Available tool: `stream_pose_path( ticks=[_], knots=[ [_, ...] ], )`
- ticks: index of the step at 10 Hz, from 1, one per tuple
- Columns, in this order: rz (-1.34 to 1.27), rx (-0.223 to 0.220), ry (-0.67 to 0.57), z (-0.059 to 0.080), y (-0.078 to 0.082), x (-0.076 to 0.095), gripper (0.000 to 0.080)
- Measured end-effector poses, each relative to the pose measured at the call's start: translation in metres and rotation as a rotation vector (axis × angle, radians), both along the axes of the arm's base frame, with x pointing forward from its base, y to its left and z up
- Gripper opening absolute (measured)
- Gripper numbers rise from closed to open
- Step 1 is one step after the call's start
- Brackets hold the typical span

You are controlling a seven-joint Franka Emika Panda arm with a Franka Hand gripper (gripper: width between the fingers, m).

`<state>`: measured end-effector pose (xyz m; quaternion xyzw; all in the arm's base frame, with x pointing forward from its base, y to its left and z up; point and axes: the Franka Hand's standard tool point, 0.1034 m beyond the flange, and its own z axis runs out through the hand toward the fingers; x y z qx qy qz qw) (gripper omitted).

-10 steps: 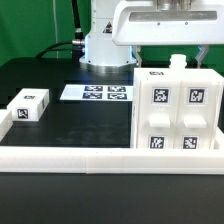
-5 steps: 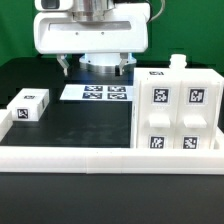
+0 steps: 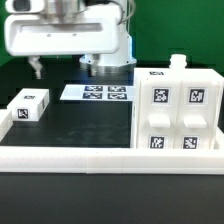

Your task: Assemble cabinet

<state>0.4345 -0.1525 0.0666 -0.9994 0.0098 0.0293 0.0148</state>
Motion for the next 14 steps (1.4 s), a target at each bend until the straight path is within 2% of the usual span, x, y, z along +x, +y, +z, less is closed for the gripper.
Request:
stream_pose_path(
  ticks=[2,3,8,10,12,14],
  knots=[
    [0.005,-0.018,-0.003,-0.013,-0.023,-0.009,0.0797],
    [0.006,-0.023,0.001,-0.016,-0.037,-0.011,0.0797],
    [0.017,-0.023,0.023,-0.030,-0.033,-0.017,0.0797],
    [0.034,-0.039,0.023,-0.047,-0.035,-0.021,0.0797],
    [0.045,-0.038,0.031,-0.052,-0.030,-0.022,0.0797],
    [0.050,-0.038,0.030,-0.052,-0.029,-0.021,0.0553]
  ],
)
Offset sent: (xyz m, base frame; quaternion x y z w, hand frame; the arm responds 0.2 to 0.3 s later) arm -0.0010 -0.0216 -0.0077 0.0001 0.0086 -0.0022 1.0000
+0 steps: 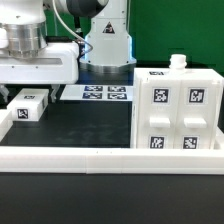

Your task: Assemble cabinet

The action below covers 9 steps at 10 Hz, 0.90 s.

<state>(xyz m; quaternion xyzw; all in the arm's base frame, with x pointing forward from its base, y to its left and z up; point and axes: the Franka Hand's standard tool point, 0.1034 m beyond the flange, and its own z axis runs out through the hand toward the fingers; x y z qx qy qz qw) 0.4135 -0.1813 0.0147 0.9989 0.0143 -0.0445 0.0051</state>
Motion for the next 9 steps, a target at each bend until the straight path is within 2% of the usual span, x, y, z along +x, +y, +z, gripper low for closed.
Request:
stream_pose_path(
  ticks=[5,6,8,9],
  knots=[
    [0.000,0.004,0.005,0.002,0.002,0.001,0.0556],
    [0.016,0.032,-0.002,0.037,0.019,0.011,0.0557],
    [-0.009,0.051,-0.014,0.069,0.038,0.022,0.0557],
    [-0.026,0.065,-0.029,0.098,0.055,0.032,0.0557]
  ],
)
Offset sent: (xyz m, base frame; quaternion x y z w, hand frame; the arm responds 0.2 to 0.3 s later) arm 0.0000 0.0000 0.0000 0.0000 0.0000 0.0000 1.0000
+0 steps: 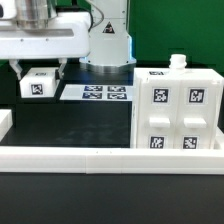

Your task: Assemble cabinet

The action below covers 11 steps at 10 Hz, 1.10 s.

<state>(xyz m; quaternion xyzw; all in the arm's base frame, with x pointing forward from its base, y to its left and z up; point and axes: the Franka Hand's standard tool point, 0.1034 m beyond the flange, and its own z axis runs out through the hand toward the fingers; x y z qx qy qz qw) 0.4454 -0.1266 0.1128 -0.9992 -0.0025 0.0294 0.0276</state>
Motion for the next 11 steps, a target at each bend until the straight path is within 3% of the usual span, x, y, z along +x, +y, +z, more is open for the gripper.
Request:
stream_pose_path(
  ticks=[2,4,5,6,11],
  knots=[
    [-0.039,-0.002,-0.009,0.032,0.024,0.014,0.0557],
    [-0.127,0.002,-0.004,0.066,0.060,0.052,0.0557],
    [-0.154,-0.003,0.000,0.072,0.072,0.070,0.0557],
    [-0.193,-0.010,-0.007,0.071,0.088,0.100,0.0557],
    [-0.162,-0.009,0.000,0.067,0.087,0.096,0.0557]
  ],
)
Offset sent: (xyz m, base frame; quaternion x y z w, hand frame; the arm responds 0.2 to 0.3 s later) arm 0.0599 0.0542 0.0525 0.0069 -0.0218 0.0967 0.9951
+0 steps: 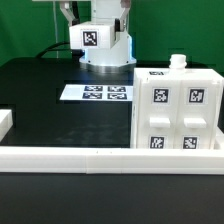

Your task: Assemble cabinet

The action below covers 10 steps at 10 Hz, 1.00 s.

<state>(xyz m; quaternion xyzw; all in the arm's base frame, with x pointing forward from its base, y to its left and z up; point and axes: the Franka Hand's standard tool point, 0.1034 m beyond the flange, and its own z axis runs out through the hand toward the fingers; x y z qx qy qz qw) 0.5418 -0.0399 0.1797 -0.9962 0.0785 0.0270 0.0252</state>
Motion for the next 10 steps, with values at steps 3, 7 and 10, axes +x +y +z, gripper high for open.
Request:
stream_pose_path(
  ticks=[3,7,10],
  knots=[
    [-0.027,0.003,0.003,0.022,0.037,0.027,0.0557],
    [-0.061,-0.009,-0.004,0.016,0.058,0.056,0.0557],
    [-0.057,-0.009,-0.002,0.015,0.056,0.055,0.0557]
  ],
)
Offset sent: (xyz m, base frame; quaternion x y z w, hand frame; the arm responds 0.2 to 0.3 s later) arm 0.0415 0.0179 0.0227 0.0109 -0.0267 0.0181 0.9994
